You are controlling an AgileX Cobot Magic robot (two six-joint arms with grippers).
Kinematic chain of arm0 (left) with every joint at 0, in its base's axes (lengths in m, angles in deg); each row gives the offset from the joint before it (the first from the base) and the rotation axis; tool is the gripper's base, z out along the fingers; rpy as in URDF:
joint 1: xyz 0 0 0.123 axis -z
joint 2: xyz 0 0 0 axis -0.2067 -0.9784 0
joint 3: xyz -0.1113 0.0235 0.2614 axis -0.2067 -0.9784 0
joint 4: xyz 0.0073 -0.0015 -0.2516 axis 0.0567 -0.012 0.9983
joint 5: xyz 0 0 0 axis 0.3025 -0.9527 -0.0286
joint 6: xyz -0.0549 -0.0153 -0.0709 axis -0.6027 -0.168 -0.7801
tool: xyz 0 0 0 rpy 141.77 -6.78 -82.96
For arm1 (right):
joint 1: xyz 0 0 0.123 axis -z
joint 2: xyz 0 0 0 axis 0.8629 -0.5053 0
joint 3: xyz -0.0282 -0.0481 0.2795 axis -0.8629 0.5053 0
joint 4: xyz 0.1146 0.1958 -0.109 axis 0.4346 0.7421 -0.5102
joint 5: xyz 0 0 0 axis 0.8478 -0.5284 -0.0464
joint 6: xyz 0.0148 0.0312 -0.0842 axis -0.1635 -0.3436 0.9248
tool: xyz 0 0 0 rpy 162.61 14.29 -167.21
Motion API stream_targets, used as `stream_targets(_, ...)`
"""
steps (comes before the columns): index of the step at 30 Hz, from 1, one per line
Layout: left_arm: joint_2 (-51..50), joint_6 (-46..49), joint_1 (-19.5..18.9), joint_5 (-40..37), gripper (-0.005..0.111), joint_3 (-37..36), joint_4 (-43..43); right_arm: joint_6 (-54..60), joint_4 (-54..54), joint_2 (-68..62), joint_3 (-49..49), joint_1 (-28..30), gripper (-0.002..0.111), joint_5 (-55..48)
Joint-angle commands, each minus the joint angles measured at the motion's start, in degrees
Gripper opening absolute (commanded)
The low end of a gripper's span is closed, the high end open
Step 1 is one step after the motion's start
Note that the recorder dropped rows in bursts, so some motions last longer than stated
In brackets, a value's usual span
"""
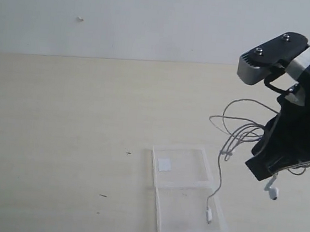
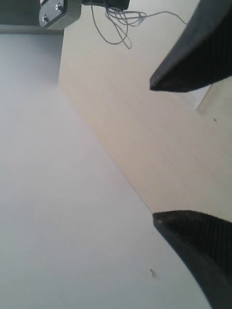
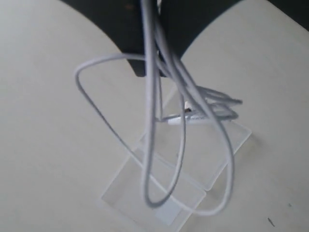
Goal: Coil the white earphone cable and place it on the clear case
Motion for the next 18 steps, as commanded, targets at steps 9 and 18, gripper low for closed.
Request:
stream_targets(9,0.26,-0.38,-0.1,0.94,0.067,0.18,0.68,-1.73,-3.35,2.2,0.2,0.32,0.0,-0.87)
stream_targets(18,0.26,-0.38,-0.1,0.94,0.067,0.18,0.77,-2.35,-4.36,0.46,0.2,0.32,0.0,-1.43)
